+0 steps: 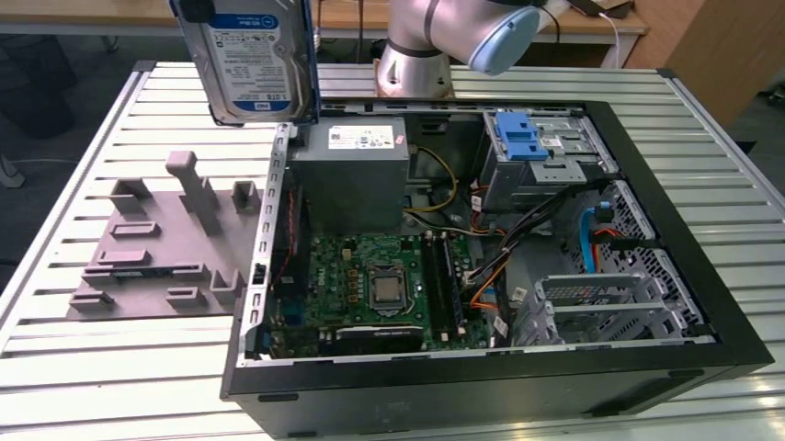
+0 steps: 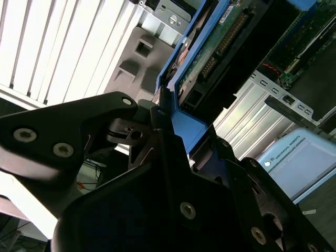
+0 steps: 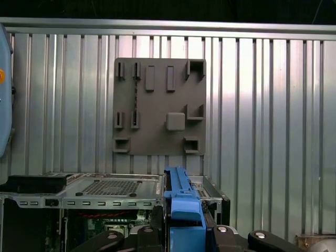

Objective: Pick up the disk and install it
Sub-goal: 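Pick up the disk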

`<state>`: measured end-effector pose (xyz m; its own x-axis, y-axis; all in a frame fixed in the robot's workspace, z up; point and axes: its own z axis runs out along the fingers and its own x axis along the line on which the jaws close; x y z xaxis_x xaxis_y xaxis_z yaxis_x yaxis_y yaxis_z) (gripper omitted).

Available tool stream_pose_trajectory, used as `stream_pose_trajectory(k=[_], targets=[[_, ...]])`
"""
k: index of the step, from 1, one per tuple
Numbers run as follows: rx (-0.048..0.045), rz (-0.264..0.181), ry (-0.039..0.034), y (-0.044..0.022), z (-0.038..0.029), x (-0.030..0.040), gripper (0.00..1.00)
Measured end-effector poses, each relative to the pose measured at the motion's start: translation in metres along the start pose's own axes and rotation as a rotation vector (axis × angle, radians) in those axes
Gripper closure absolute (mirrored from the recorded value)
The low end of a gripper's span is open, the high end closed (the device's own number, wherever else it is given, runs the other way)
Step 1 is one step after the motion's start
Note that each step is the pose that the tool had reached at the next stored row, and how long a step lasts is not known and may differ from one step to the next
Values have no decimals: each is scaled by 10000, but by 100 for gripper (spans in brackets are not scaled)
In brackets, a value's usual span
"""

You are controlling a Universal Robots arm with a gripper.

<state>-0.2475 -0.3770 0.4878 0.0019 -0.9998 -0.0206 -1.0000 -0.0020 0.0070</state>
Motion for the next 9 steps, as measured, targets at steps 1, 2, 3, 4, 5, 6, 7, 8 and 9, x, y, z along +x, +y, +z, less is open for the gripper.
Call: stream_pose_trajectory(k=[1, 2, 3, 4, 5, 6, 7, 8, 9], targets=[[0, 1, 0, 1, 0, 11, 64], [1, 2, 0, 1, 0, 26, 64], [0, 2, 0, 1, -1, 43, 64], [0, 2, 0, 1, -1, 61, 64], [0, 2, -1, 1, -1, 81, 64], [0, 2, 0, 2, -2, 99, 64], [0, 2, 0, 1, -2, 116, 64], [0, 2, 1, 1, -3, 132, 64], [1, 3, 0, -1, -3, 144, 64]])
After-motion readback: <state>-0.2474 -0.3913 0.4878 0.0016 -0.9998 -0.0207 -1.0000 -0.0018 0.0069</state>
